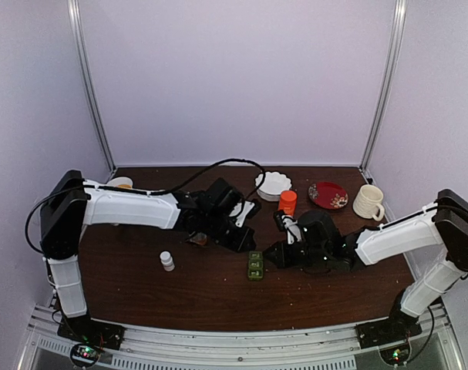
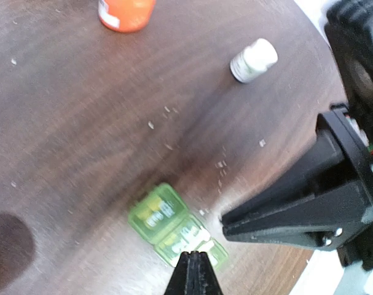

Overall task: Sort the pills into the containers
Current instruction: Close the lid of the pill container, then adjust the lid of the pill container.

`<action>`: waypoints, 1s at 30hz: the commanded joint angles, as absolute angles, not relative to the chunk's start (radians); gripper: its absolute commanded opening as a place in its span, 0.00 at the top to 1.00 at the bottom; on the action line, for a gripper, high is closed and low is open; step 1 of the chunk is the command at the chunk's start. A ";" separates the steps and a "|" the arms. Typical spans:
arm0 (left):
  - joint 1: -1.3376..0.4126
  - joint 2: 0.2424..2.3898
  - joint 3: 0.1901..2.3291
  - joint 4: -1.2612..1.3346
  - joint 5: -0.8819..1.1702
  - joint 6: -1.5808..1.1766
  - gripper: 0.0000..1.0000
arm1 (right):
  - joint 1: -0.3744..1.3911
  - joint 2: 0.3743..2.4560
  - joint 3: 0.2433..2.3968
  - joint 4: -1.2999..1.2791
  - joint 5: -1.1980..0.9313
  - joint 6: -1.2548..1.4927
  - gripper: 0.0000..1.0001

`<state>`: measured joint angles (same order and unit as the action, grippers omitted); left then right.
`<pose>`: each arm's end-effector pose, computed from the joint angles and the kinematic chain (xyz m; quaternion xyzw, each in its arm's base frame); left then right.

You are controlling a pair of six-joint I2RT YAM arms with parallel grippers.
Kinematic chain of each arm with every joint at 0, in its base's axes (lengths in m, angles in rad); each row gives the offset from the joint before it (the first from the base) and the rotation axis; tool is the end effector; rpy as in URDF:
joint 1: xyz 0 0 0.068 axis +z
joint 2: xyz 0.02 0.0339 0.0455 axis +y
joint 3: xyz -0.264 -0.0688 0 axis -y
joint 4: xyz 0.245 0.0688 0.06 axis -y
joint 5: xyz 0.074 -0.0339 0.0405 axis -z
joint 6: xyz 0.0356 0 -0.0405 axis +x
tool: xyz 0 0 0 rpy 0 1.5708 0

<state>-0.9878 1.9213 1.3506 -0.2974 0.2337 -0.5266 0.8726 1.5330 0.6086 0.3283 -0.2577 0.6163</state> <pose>0.2240 -0.3547 0.1967 0.2522 0.8987 -0.3143 0.1732 0.1828 0.2320 0.1570 -0.1717 0.8614 0.3982 0.2646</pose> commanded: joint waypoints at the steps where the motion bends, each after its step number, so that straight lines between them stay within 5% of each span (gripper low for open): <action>1: -0.957 1.944 1.392 -0.270 0.220 -0.527 1.00 | 0.868 1.568 0.670 0.320 -0.258 0.602 1.00; 30: -0.946 2.051 1.408 -0.223 0.292 -0.546 1.00 | 0.848 1.703 0.746 0.335 -0.282 0.618 1.00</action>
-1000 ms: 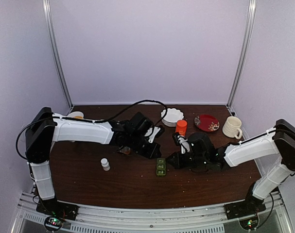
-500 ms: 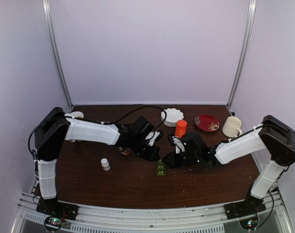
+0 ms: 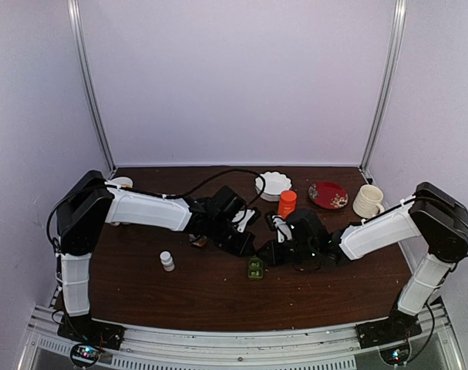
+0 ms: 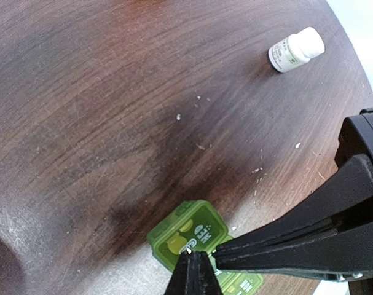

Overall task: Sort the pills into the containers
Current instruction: Adjust the lid of the pill container.

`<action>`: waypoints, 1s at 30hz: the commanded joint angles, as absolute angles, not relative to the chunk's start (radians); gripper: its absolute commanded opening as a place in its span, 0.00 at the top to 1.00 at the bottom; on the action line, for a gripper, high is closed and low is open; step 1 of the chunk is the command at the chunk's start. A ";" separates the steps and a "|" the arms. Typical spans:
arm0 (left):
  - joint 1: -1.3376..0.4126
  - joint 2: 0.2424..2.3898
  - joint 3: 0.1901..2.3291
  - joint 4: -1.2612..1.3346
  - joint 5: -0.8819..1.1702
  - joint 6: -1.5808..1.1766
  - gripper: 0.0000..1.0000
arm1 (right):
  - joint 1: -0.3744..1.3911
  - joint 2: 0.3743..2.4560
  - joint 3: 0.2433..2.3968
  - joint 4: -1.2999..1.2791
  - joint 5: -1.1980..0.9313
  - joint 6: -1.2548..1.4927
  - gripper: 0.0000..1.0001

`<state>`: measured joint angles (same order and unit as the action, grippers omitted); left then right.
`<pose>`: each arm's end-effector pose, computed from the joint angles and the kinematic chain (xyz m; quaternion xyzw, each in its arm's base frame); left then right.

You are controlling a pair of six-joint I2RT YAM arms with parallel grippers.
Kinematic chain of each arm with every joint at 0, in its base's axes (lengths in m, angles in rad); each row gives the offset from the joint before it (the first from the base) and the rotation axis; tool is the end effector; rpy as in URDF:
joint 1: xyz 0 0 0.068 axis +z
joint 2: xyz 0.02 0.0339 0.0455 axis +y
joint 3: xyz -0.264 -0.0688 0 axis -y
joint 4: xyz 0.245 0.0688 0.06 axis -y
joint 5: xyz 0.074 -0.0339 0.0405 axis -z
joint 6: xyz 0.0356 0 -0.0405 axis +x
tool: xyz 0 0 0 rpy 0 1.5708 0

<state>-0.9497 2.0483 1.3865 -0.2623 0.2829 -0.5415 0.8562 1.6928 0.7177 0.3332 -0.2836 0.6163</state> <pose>0.2460 -0.3609 0.1584 0.2341 0.9101 -0.3116 0.1404 0.2060 0.2527 0.1416 -0.1688 0.8712 0.3914 0.2437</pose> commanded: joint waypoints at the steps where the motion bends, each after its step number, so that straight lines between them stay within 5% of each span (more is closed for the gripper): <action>1: -0.946 2.061 1.410 -0.224 0.295 -0.547 1.00 | 0.848 1.717 0.748 0.332 -0.282 0.620 1.00; 30: -0.955 1.990 1.356 -0.222 0.305 -0.557 1.00 | 0.859 1.613 0.650 0.428 -0.360 0.601 1.00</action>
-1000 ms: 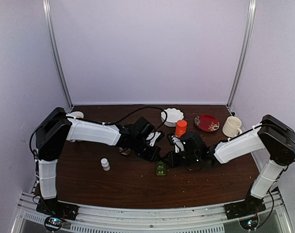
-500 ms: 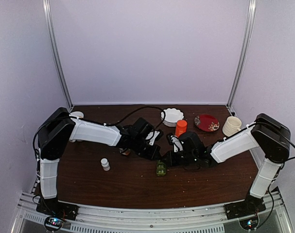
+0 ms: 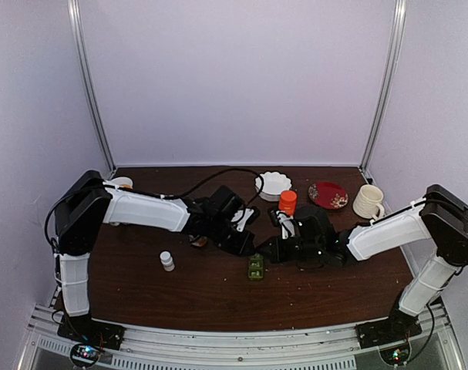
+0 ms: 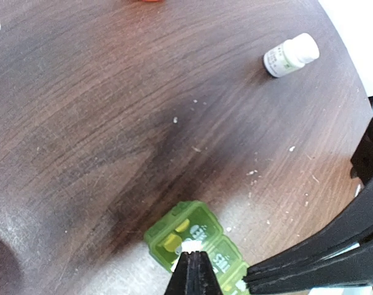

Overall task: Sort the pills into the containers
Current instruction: Adjust the lid of the pill container.

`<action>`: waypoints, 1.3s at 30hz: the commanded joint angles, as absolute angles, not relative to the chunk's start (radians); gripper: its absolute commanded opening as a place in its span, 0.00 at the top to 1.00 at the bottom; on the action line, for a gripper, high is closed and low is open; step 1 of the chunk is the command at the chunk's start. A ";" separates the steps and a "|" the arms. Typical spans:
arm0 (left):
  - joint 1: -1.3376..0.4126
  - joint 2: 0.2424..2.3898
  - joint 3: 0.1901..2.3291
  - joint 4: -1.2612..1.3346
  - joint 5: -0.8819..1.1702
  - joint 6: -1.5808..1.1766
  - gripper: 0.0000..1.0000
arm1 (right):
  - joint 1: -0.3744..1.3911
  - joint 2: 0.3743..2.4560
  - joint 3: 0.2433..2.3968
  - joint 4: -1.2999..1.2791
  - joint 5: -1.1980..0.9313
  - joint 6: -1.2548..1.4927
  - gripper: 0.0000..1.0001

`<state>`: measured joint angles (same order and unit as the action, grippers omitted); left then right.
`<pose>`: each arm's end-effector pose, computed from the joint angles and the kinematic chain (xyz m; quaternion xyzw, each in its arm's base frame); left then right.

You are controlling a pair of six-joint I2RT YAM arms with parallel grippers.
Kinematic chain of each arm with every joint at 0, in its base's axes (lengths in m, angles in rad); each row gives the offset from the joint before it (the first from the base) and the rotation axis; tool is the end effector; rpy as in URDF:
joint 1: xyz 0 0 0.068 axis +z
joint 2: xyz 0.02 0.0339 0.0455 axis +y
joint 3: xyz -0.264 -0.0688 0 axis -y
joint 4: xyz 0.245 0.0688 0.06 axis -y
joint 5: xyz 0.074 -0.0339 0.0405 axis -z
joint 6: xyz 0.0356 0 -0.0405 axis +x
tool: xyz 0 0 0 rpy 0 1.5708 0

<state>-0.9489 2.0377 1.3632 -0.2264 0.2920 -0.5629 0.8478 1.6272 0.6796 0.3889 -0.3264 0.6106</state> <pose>0.2450 -0.3593 0.1584 0.2262 0.9079 -0.3231 0.1424 0.2018 0.2459 0.1561 -0.1803 0.8477 0.4246 0.2620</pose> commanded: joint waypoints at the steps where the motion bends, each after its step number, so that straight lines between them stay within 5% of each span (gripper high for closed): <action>1: -0.955 1.994 1.355 -0.222 0.306 -0.557 1.00 | 0.861 1.619 0.646 0.432 -0.363 0.603 1.00; 15: -0.957 2.113 1.342 -0.181 0.341 -0.572 1.00 | 0.890 1.747 0.606 0.490 -0.402 0.658 1.00; 29: -0.958 1.976 1.404 -0.276 0.299 -0.537 1.00 | 0.891 1.725 0.611 0.438 -0.373 0.635 1.00; 39: -0.958 2.000 1.293 -0.105 0.320 -0.571 1.00 | 0.891 1.726 0.618 0.430 -0.376 0.629 1.00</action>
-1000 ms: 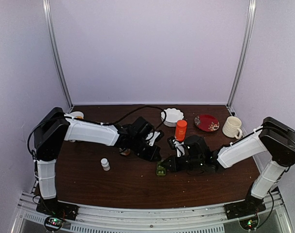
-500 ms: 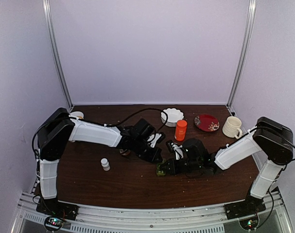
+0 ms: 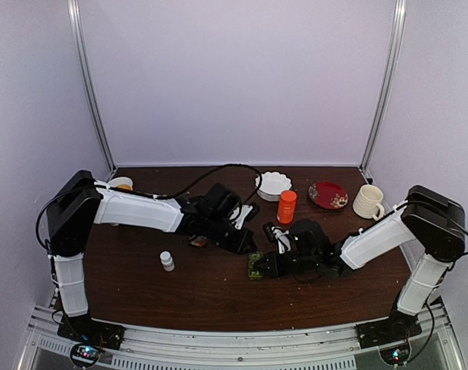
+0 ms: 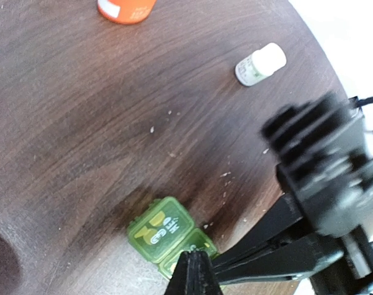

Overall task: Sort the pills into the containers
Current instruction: Adjust the lid of the pill container.

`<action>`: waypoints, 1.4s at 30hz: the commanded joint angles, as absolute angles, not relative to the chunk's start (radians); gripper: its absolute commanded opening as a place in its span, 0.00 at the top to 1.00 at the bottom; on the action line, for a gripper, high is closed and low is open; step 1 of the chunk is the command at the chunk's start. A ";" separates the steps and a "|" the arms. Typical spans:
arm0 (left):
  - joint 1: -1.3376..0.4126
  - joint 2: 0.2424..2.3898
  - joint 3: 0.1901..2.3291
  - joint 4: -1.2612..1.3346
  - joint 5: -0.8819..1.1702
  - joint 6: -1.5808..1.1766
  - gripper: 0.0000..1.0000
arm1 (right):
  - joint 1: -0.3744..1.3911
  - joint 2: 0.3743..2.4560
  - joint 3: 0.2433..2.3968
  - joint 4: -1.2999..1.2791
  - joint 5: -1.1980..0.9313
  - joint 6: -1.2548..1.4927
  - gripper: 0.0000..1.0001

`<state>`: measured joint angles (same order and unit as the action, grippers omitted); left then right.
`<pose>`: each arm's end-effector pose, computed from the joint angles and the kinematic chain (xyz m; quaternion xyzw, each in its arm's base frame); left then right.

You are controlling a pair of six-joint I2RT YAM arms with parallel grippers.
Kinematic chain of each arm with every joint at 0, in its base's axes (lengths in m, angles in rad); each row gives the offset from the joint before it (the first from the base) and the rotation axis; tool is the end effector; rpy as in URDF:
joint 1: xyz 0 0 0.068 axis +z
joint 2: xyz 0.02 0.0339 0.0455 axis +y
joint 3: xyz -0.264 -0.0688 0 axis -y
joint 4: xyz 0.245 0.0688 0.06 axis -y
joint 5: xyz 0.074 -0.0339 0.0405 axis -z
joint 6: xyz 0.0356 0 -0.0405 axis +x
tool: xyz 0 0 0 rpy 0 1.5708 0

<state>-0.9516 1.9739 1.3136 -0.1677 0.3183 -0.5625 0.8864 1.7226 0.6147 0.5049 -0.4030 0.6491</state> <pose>0.2386 -0.3540 0.1740 0.2343 0.8916 -0.3534 0.1590 0.1858 0.2497 0.1215 -0.1951 0.8502 0.4440 0.2049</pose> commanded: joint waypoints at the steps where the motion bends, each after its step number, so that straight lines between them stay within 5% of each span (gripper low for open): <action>1: -0.959 2.031 1.298 -0.121 0.319 -0.567 1.00 | 0.891 1.725 0.618 0.428 -0.377 0.629 1.00; 26: -0.964 2.023 1.389 -0.289 0.248 -0.504 1.00 | 0.911 1.606 0.553 0.566 -0.441 0.615 1.00; 35: -0.964 2.057 1.375 -0.255 0.266 -0.523 1.00 | 0.916 1.715 0.611 0.401 -0.380 0.606 1.00; 42: -0.965 2.050 1.367 -0.256 0.278 -0.527 1.00 | 0.916 1.606 0.610 0.418 -0.341 0.575 1.00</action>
